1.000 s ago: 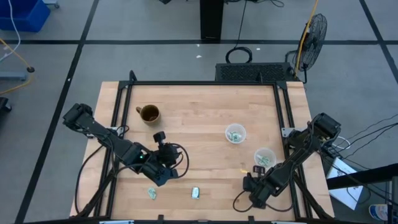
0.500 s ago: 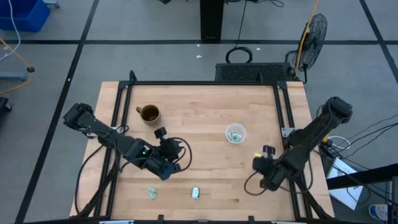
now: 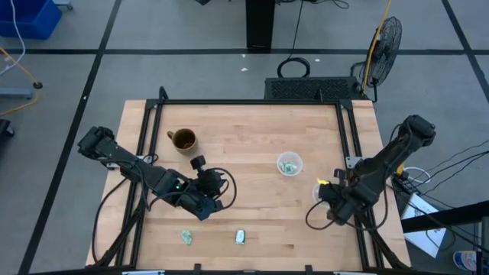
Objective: Pick and place items into bin
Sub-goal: Put the white stevia packet into the bottom transparent bin, then put the white stevia packet into the top transparent bin
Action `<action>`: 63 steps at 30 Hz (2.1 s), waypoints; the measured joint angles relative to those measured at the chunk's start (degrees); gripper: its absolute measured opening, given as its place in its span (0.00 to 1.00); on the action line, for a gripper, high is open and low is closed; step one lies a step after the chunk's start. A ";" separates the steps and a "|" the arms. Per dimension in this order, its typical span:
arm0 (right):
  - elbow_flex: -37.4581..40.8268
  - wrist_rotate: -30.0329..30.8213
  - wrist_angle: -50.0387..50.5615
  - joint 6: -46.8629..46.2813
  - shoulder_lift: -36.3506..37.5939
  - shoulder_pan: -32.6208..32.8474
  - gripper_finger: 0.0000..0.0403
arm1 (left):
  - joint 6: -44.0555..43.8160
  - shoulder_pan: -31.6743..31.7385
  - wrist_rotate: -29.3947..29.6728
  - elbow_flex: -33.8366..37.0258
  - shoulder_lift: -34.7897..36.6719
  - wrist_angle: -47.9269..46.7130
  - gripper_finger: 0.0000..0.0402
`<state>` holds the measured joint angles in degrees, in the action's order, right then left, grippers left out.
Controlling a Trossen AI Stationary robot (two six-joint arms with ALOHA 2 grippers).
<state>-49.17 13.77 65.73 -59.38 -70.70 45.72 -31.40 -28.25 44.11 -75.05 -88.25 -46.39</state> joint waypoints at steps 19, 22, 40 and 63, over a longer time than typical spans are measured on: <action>8.37 -1.74 -6.83 -1.24 -0.21 -3.30 0.12 | 0.13 0.00 -0.03 0.00 0.00 -0.02 0.24; 8.37 -1.57 -7.68 -0.58 -0.21 -3.73 0.17 | 0.13 0.00 -0.03 0.00 0.00 -0.02 0.24; 3.23 -7.32 -19.72 5.71 1.59 -7.11 0.21 | -1.26 0.00 -14.97 0.00 0.00 -0.19 0.24; 11.33 8.77 -71.29 39.62 3.39 -7.15 0.20 | -38.32 -19.29 -43.55 22.01 -0.02 6.22 0.24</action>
<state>-37.84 22.54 -5.56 -19.76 -67.31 38.57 -69.72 -47.54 0.56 -53.04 -88.27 -40.17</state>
